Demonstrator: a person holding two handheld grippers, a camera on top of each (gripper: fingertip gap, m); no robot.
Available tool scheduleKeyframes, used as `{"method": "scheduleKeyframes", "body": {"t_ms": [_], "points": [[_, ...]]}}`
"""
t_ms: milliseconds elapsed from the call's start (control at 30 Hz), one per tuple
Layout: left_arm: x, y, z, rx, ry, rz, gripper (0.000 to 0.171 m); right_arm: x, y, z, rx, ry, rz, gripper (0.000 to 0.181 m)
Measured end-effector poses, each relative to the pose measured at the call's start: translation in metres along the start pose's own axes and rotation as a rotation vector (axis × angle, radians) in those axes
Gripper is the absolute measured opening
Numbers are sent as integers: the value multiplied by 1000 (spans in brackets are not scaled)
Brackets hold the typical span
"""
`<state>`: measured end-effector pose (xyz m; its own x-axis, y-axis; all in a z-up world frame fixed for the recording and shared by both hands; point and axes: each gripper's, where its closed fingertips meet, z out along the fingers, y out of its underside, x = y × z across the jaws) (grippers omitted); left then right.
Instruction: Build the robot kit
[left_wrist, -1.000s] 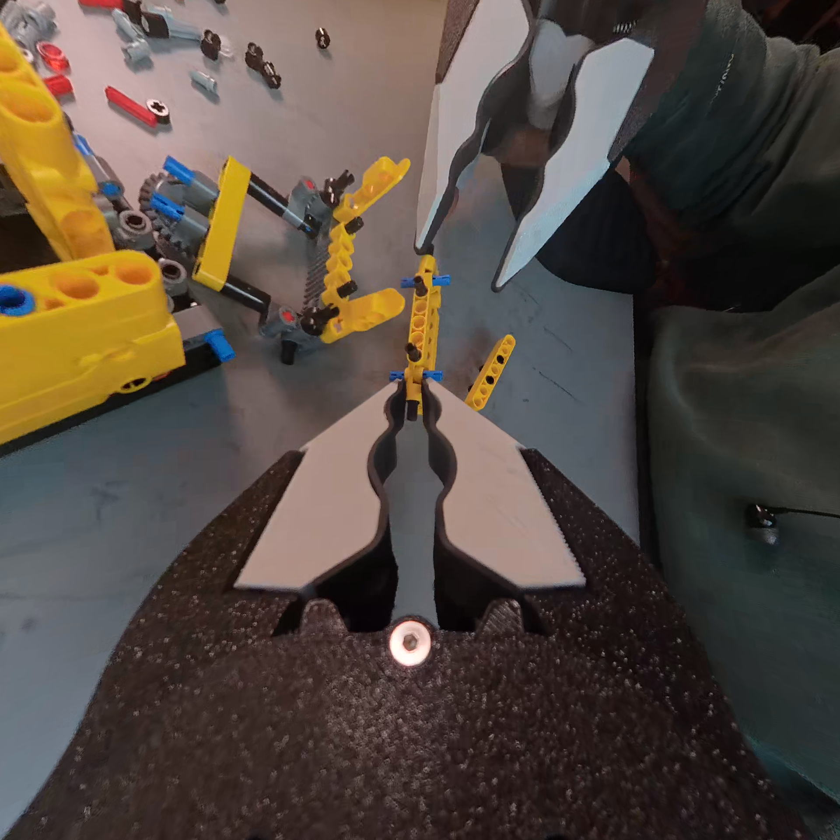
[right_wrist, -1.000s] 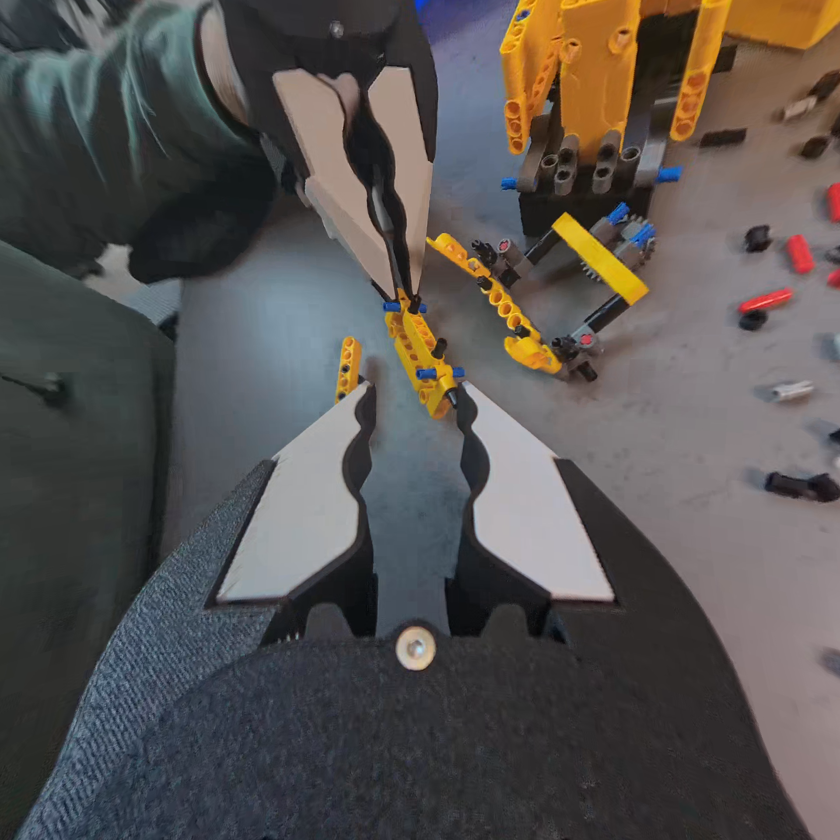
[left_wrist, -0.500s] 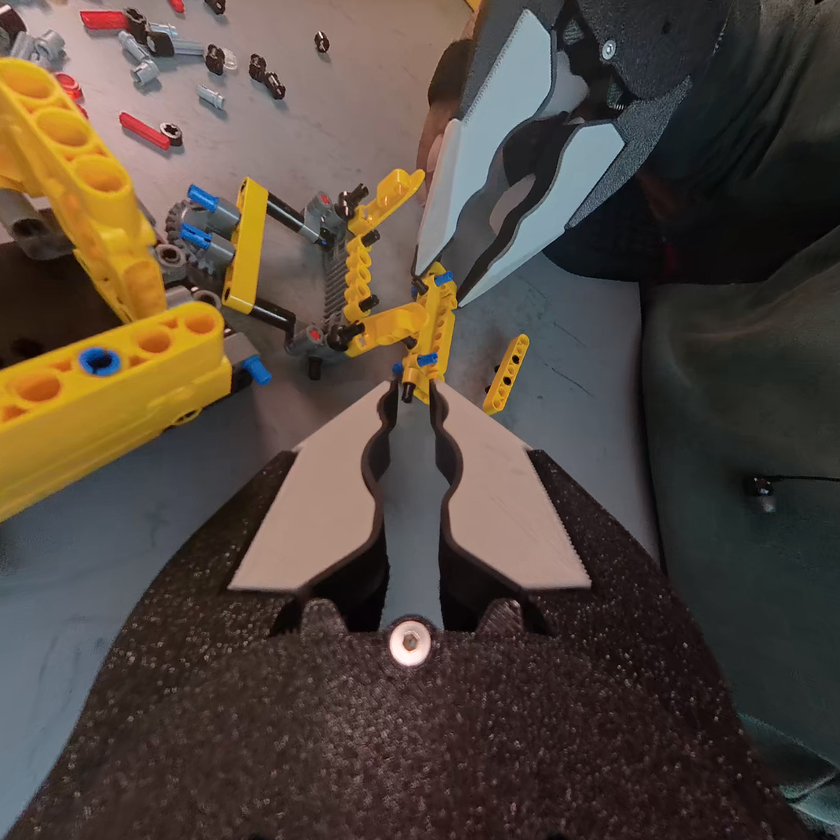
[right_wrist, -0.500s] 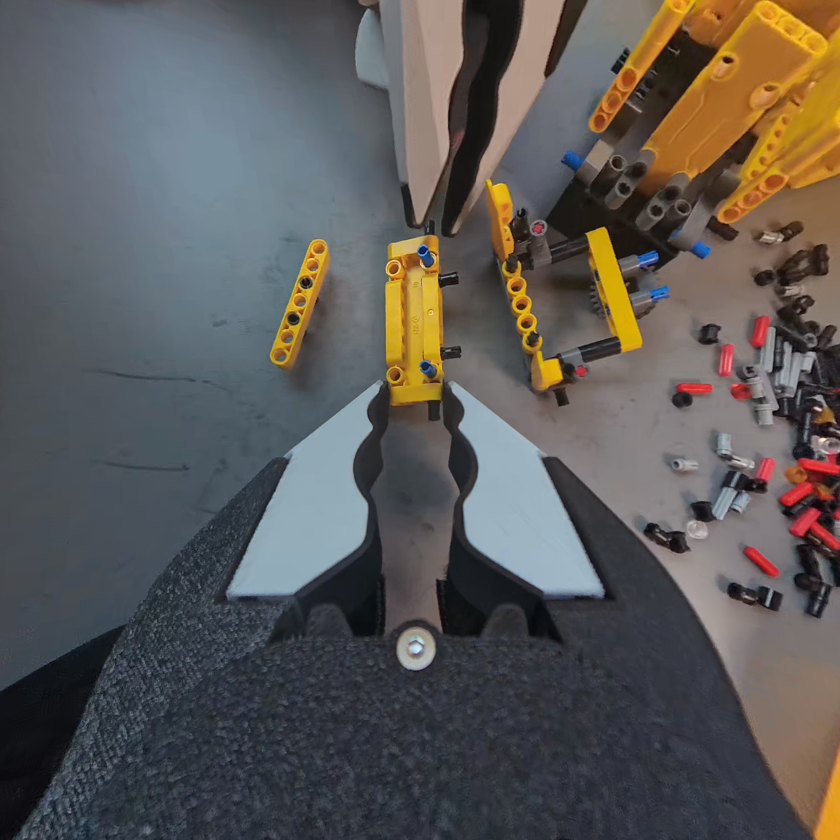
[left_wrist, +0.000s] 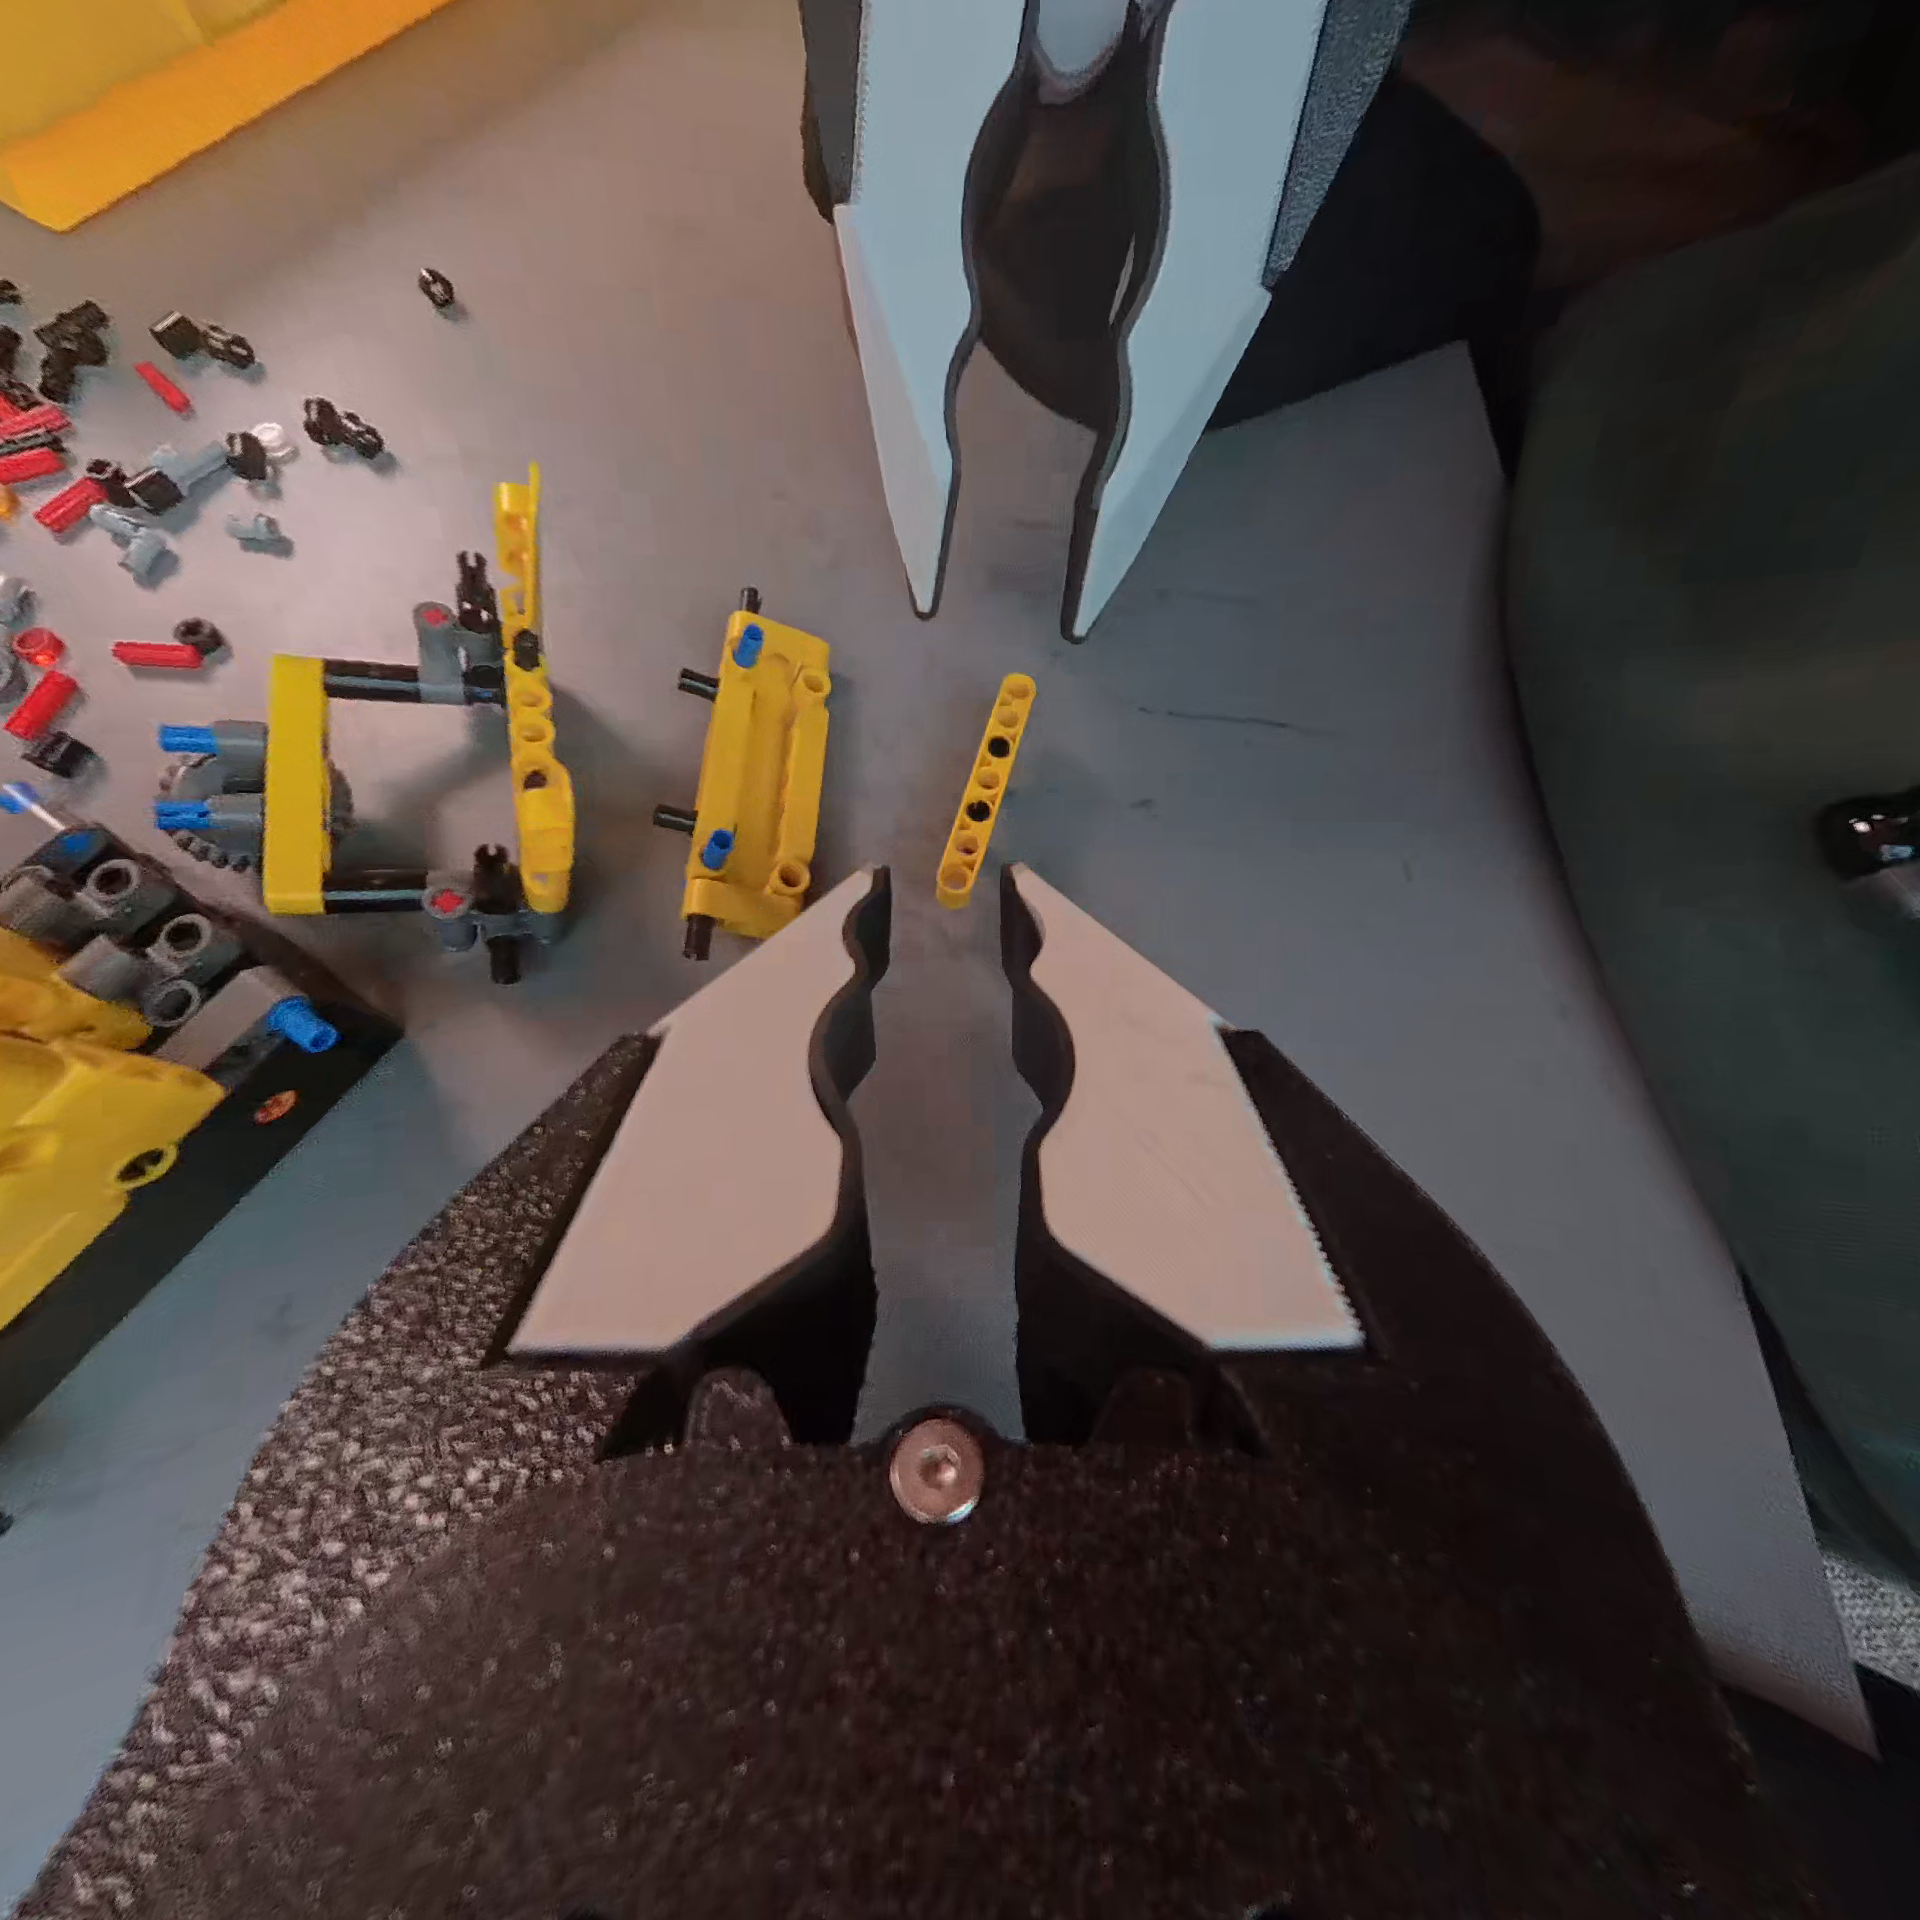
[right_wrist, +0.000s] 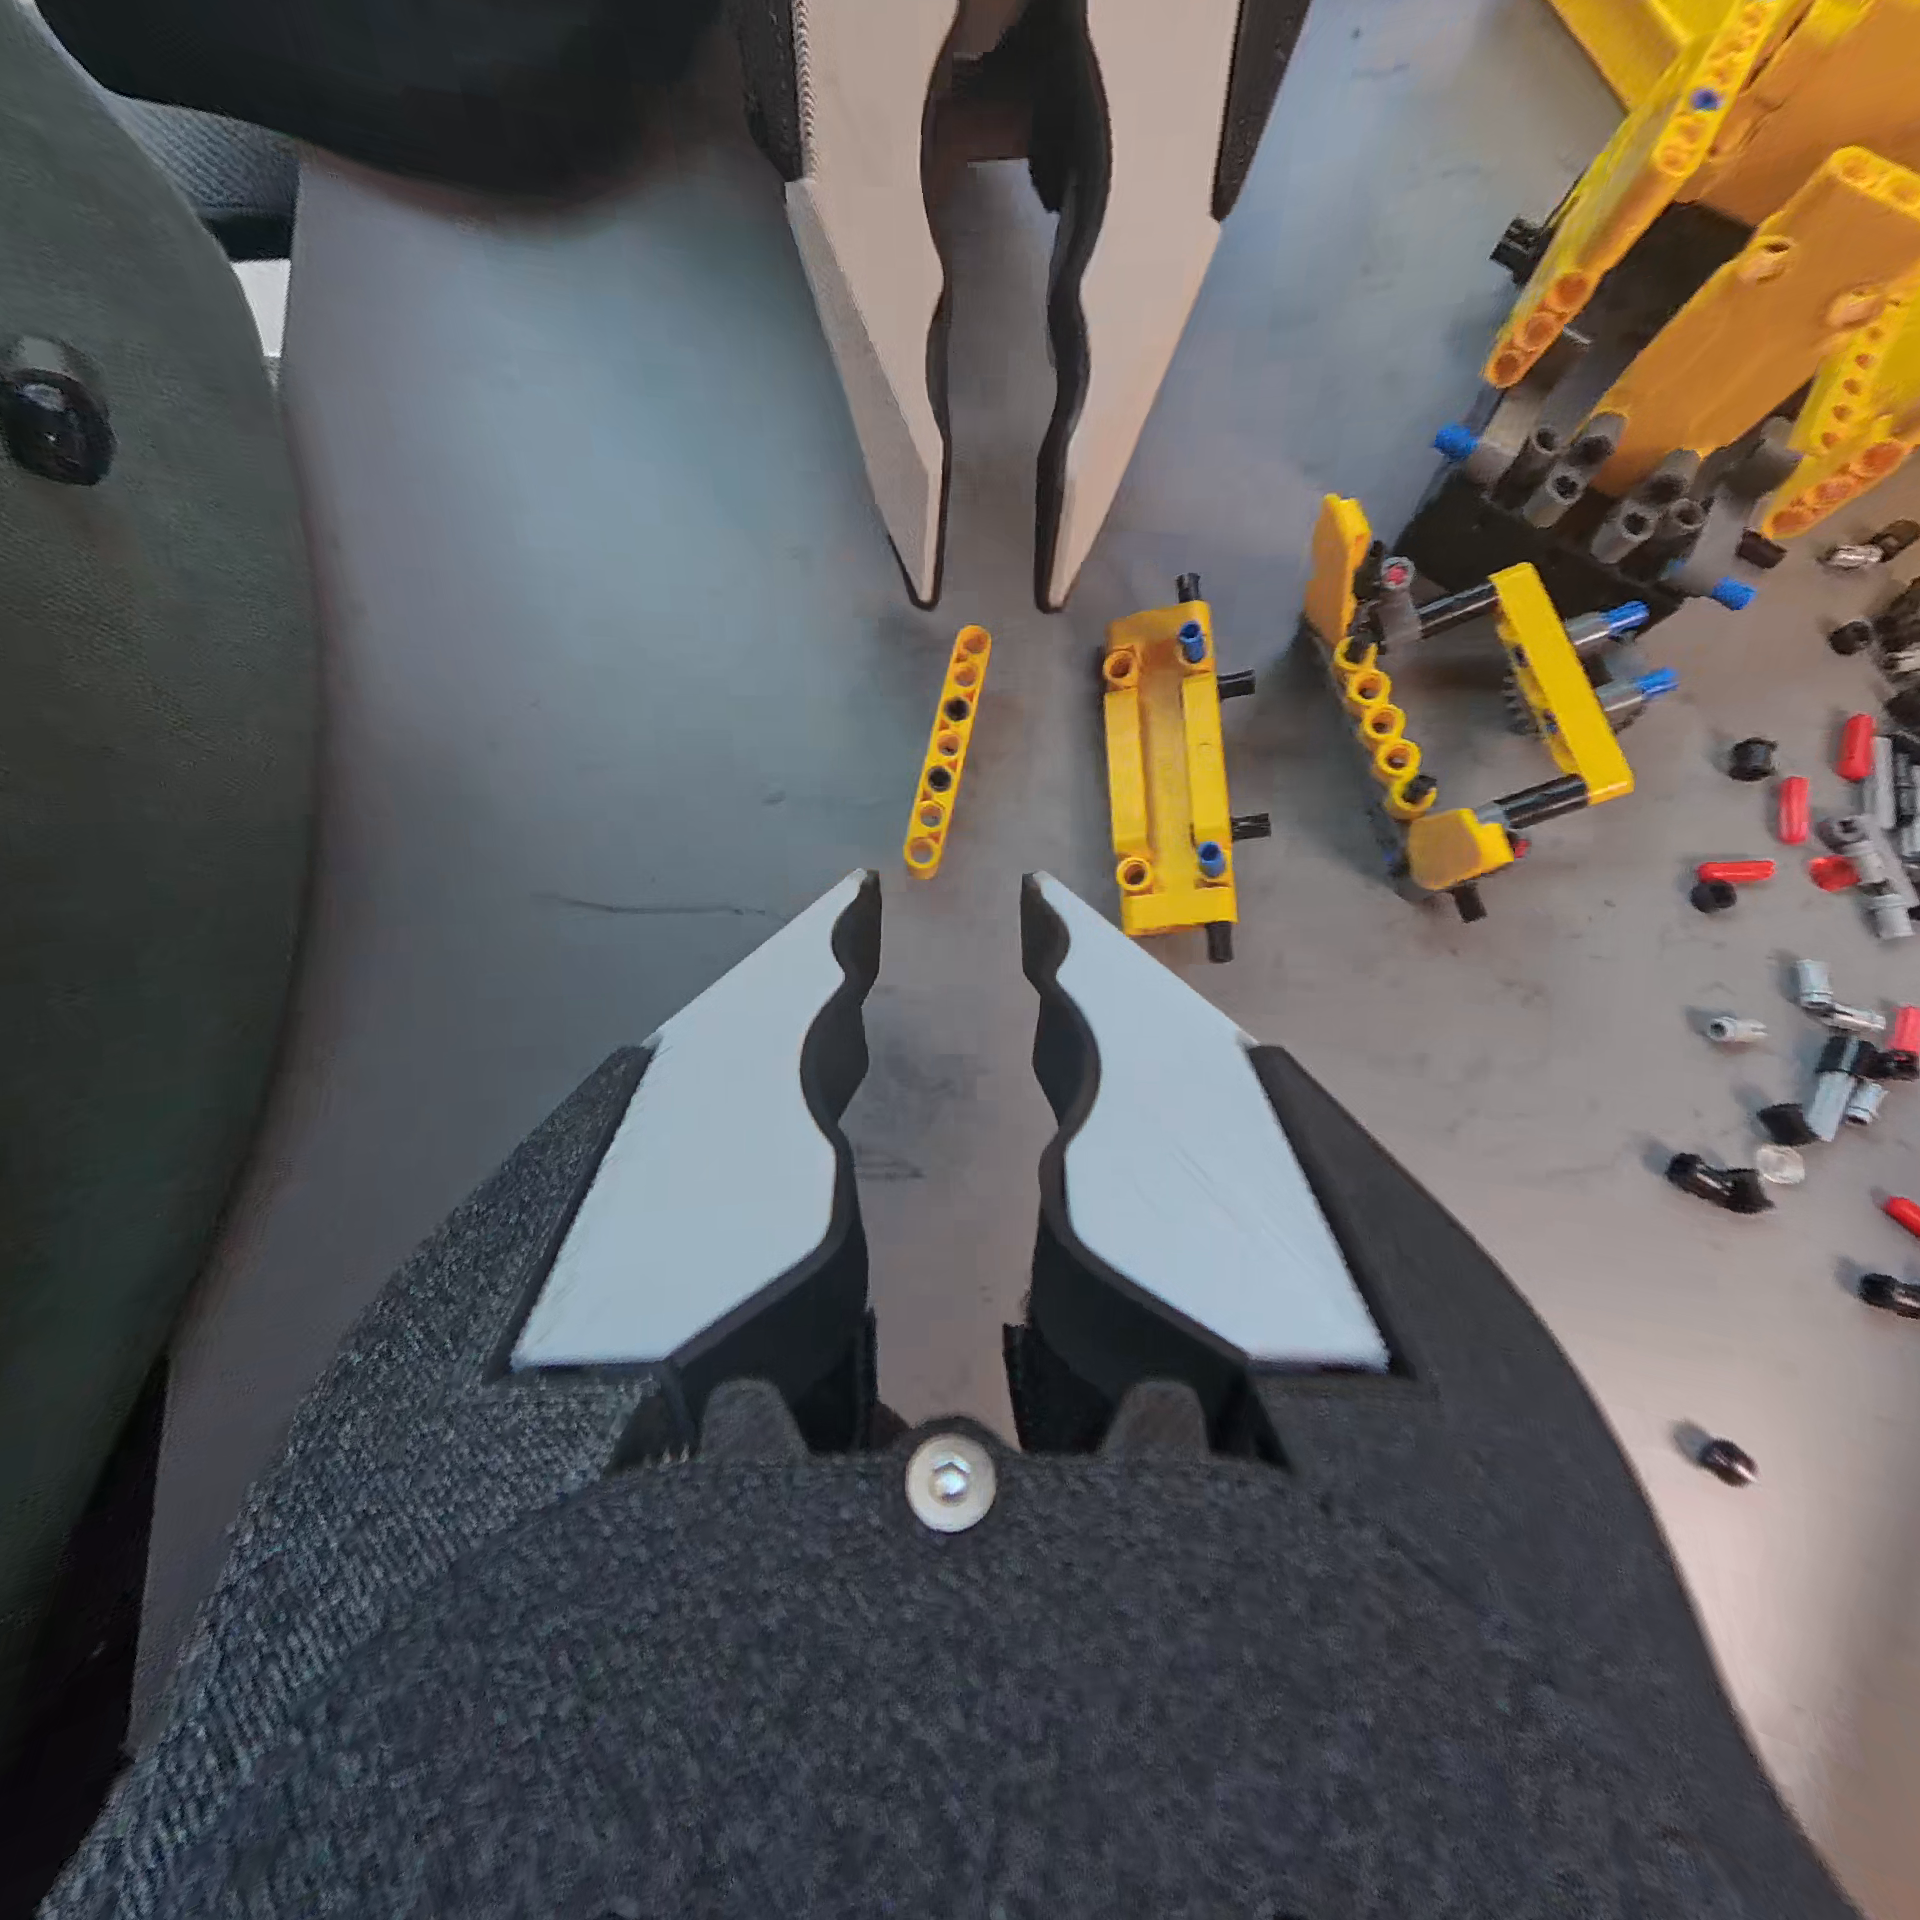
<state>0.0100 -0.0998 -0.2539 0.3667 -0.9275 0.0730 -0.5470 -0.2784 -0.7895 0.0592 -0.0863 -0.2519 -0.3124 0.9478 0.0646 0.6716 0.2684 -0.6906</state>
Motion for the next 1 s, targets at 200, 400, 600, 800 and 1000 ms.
{"method": "scheduleKeyframes", "body": {"t_ms": [200, 400, 600, 800, 1000], "points": [[3, 6, 14, -62, -39, 59, 12, -2, 1, 16, -16, 11, 32, 14], [4, 1, 12, -37, 4, -36, 7, 3, -2, 13, 8, 39, -8, 7], [4, -13, 0, 82, 170, -307, 7, 14, -24, -8, 126, 310, -430, 17], [14, -23, -3, 132, 297, -390, 7, 9, -29, -10, 99, 394, -681, 8], [-2, -27, -9, 180, 166, -302, 24, 22, -23, -8, 154, 242, -229, 7]]}}
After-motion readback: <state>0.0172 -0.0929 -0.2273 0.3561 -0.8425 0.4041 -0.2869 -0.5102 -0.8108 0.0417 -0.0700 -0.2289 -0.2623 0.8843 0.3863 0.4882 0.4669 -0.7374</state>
